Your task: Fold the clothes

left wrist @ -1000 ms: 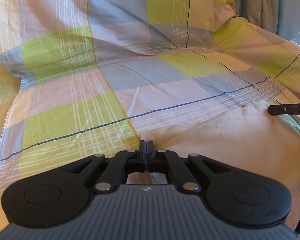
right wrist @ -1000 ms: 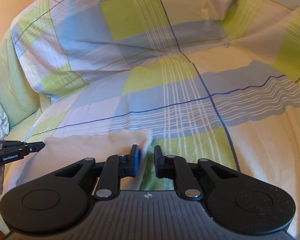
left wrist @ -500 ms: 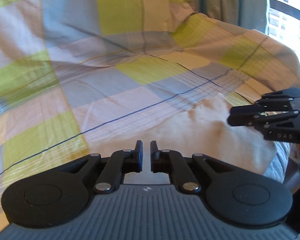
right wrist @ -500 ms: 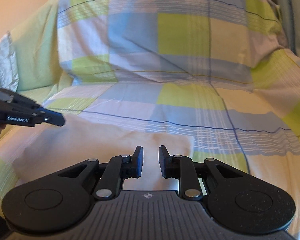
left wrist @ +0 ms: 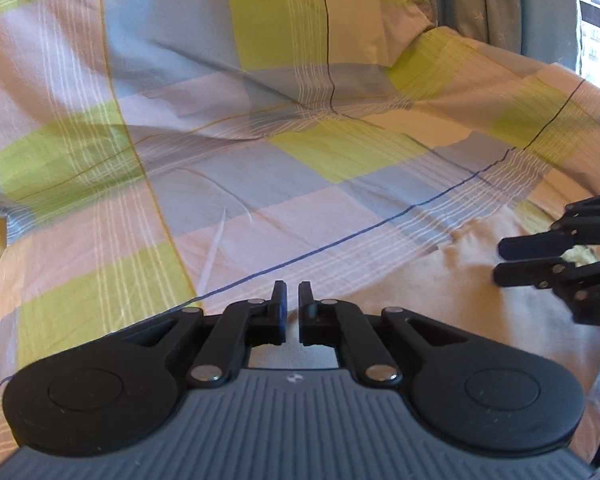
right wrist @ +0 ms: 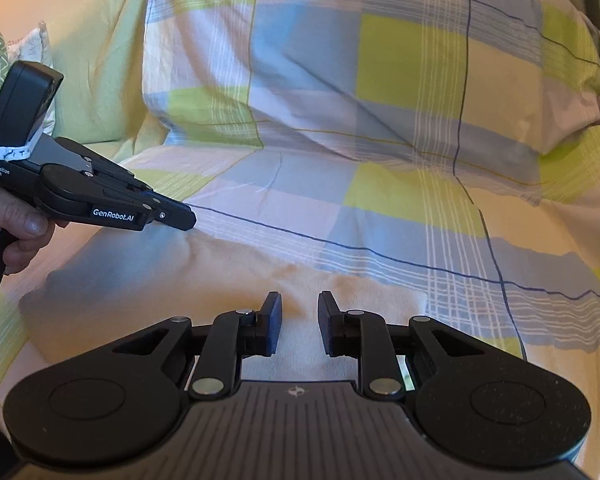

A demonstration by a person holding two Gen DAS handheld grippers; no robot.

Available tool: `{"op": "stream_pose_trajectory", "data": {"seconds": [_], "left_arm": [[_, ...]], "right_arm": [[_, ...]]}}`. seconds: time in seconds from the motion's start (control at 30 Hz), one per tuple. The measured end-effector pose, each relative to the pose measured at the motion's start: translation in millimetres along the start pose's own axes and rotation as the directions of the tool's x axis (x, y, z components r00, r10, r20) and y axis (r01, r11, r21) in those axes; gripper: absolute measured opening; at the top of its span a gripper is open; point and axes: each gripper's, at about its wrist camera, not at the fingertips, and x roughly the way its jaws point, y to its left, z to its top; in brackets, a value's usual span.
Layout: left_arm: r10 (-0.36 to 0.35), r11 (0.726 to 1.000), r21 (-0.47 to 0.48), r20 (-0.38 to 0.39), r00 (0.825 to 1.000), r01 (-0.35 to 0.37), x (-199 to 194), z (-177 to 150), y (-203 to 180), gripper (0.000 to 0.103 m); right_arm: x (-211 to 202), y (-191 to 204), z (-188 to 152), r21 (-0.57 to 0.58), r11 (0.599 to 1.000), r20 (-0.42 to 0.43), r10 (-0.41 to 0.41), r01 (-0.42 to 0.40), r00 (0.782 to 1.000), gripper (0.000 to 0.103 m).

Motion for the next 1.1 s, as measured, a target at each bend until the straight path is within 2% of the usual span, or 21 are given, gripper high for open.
{"op": "stream_pose_trajectory", "data": {"seconds": [0.07,0.17,0.3,0.4,0.5,0.63,0.77,0.93,1.03,1.1], "left_arm": [[-0.018,0.999,0.050,-0.019,1.000,0.019,1,-3,-11,0.005],[-0.002,0.991,0.132,-0.059,0.998,0.010,10,-11,-27,0.005],[0.012,0.995,0.103,-0.066,0.998,-0.005,14,-9,-28,0.005],[0.018,0.993,0.119,-0.067,0.998,-0.010,15,-10,-29,0.005],[0.018,0.993,0.115,-0.067,0.998,-0.010,15,-10,-28,0.005],[0.026,0.992,0.126,-0.063,0.998,-0.017,14,-11,-30,0.005],[0.025,0.992,0.128,-0.063,0.998,-0.017,13,-11,-30,0.005],[0.020,0.992,0.124,-0.058,0.998,-0.013,12,-11,-28,0.005],[0.021,0.994,0.107,-0.037,0.999,-0.017,3,-11,-24,0.005],[0.019,0.995,0.103,-0.022,1.000,-0.017,-8,-11,-22,0.005]], "right_arm": [[6,-2,0,0.006,1.000,-0.019,0.001,-0.001,1.000,0.023],[9,-12,-3,0.019,0.999,-0.046,-0.049,0.050,0.998,0.023],[3,-28,-10,0.051,0.988,-0.053,-0.142,0.145,0.988,0.023],[-2,-38,-14,0.084,0.974,-0.063,-0.204,0.209,0.977,0.024],[-11,-40,-16,0.110,0.966,-0.052,-0.231,0.235,0.972,0.024],[-23,-26,-15,0.103,0.971,-0.002,-0.217,0.216,0.976,0.023],[-26,-3,-11,0.063,0.988,0.036,-0.140,0.138,0.989,0.023],[-10,13,-14,0.021,0.999,-0.030,-0.049,0.049,0.998,0.023],[-9,2,-17,0.073,0.996,-0.047,-0.055,0.059,0.997,0.022],[-12,-8,-19,0.085,0.988,-0.057,-0.123,0.128,0.991,0.022]]}}
